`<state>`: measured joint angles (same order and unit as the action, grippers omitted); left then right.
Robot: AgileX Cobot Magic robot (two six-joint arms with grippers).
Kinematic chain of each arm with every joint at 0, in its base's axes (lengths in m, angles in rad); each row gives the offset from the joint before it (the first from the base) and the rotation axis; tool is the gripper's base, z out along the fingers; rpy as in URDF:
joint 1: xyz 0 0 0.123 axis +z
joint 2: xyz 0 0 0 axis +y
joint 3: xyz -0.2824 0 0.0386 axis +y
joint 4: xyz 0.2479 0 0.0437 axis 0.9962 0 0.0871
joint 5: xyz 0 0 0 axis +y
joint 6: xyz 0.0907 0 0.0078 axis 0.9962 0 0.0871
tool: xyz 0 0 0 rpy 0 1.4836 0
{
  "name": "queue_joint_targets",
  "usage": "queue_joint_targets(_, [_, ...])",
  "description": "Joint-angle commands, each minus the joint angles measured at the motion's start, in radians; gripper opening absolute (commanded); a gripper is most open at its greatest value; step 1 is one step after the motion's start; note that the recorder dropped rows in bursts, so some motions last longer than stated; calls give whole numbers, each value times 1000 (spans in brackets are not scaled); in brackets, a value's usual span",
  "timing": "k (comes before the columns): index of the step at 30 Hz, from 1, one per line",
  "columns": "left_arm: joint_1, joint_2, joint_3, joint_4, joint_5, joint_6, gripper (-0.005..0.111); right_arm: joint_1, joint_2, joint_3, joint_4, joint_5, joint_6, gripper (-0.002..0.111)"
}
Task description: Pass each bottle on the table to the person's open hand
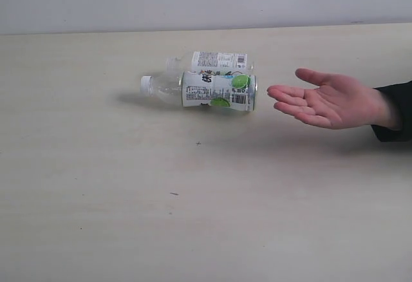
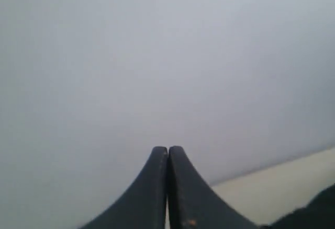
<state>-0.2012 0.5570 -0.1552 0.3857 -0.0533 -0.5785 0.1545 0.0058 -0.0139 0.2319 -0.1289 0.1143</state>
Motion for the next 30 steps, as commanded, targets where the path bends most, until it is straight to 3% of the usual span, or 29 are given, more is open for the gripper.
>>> queue_joint_targets(1, [2, -3, 3, 0, -1, -2, 0, -3, -6, 1, 82, -250, 49, 0])
queue_joint_targets(5, [2, -3, 3, 0, -1, -2, 0, -3, 21, -79, 82, -367, 119, 0])
queue_joint_targets(12, [2, -3, 3, 0, -1, -2, 0, -3, 344, -358, -11, -259, 119, 0])
queue_joint_targets(22, [2, -3, 3, 0, -1, -2, 0, -3, 1050, -912, -188, 295, 84, 0])
queue_joint_targets(26, [2, -3, 3, 0, -1, -2, 0, 25, 1323, -1163, -186, 652, -94, 0])
queue_joint_targets(30, [2, -3, 3, 0, -1, -2, 0, 126, 1569, -1380, -135, 929, -307, 0])
